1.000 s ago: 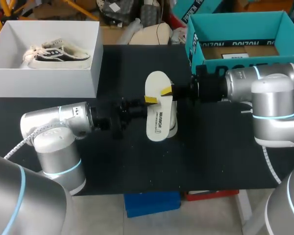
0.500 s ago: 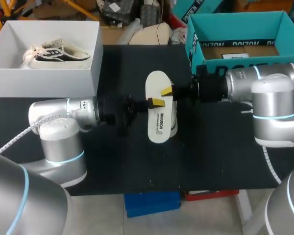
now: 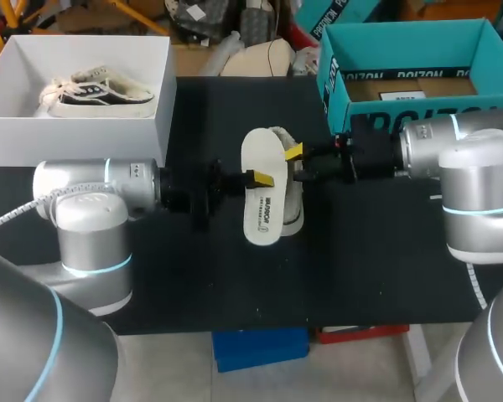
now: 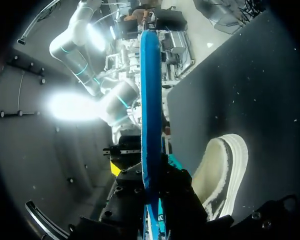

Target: Take the shoe out of the shoebox, open the shoe tongue, remove and reinsert the insole, then place the shoe into the shoebox

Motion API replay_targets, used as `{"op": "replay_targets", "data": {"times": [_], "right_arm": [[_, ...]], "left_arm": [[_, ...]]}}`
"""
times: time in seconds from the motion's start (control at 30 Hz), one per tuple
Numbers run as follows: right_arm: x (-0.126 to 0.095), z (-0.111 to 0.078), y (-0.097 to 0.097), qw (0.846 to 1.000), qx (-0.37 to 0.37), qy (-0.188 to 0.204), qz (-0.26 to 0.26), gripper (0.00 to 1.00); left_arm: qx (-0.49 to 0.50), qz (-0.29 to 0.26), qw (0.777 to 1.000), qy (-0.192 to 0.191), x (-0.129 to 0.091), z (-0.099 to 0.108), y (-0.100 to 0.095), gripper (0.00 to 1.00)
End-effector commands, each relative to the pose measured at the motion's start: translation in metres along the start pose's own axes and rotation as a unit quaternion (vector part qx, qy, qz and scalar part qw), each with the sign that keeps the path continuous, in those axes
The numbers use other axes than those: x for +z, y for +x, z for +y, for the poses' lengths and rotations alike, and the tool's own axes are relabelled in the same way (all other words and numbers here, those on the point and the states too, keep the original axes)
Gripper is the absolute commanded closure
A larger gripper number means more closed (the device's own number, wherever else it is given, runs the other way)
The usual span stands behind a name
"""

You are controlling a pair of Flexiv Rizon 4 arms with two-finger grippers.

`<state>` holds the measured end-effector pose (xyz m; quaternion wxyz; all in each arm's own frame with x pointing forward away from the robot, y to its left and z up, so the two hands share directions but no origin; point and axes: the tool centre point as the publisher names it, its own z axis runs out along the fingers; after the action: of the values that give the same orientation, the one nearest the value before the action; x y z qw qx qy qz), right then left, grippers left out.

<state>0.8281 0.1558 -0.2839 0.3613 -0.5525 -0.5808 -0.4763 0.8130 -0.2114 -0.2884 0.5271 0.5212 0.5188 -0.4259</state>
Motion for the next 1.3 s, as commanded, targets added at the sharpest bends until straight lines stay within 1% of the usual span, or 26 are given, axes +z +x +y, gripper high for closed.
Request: {"op": "replay_targets", "data": {"times": [0.03, 0.07, 0.13, 0.17, 0.23, 0.27, 0.3, 0.33, 0.83, 0.87, 0.9, 0.97, 1.03, 1.1, 1.3], "right_arm": [[-0.028, -0.021, 0.01, 0.997, 0.006, -0.03, -0.067, 0.0], [-0.033, -0.024, 0.01, 0.996, 0.005, -0.037, -0.076, 0.0], [-0.042, -0.031, 0.01, 0.994, 0.004, -0.049, -0.102, 0.0], [-0.047, -0.034, 0.011, 0.992, 0.004, -0.055, -0.112, 0.0], [-0.056, -0.04, 0.012, 0.988, 0.004, -0.068, -0.141, 0.0], [-0.06, -0.043, 0.012, 0.984, 0.011, -0.077, -0.158, 0.0], [-0.065, -0.045, 0.013, 0.98, 0.019, -0.09, -0.177, 0.0], [-0.065, -0.045, 0.013, 0.98, 0.019, -0.09, -0.177, 0.0], [-0.065, -0.045, 0.013, 0.98, 0.019, -0.09, -0.177, 0.0], [-0.066, -0.044, 0.011, 0.979, 0.014, -0.083, -0.183, 0.0], [-0.067, -0.044, 0.01, 0.979, 0.005, -0.077, -0.191, 0.0], [-0.072, -0.044, 0.009, 0.977, -0.009, -0.067, -0.202, 0.0], [-0.078, -0.047, 0.01, 0.976, -0.024, -0.057, -0.209, 0.0], [-0.084, -0.052, 0.013, 0.977, -0.035, -0.052, -0.204, 0.0], [-0.099, -0.07, 0.024, 0.976, -0.075, -0.034, -0.203, 0.0]], "left_arm": [[-0.013, 0.067, 0.998, -0.007, -0.018, -0.024, -0.007, 1.0], [-0.018, 0.063, 0.998, -0.001, -0.02, -0.029, -0.006, 1.0], [-0.037, 0.083, 0.996, 0.0, -0.024, -0.037, -0.002, 1.0], [-0.05, 0.077, 0.996, 0.008, -0.025, -0.042, -0.001, 1.0], [-0.067, 0.081, 0.994, 0.021, -0.028, -0.052, 0.001, 1.0], [-0.087, 0.071, 0.993, 0.035, -0.029, -0.057, 0.002, 1.0], [-0.093, 0.075, 0.992, 0.042, -0.03, -0.06, 0.003, 1.0], [-0.105, 0.097, 0.989, 0.049, -0.031, -0.065, 0.006, 1.0], [-0.105, 0.097, 0.989, 0.049, -0.031, -0.065, 0.006, 1.0], [-0.105, 0.097, 0.989, 0.049, -0.031, -0.065, 0.006, 1.0], [-0.14, 0.096, 0.983, 0.064, -0.036, -0.069, 0.008, 1.0], [-0.159, 0.114, 0.978, 0.077, -0.044, -0.077, 0.014, 1.0], [-0.178, 0.122, 0.972, 0.087, -0.047, -0.081, 0.018, 1.0], [-0.2, 0.126, 0.967, 0.095, -0.047, -0.085, 0.02, 1.0], [-0.211, 0.145, 0.96, 0.117, -0.041, -0.091, 0.02, 1.0]]}}
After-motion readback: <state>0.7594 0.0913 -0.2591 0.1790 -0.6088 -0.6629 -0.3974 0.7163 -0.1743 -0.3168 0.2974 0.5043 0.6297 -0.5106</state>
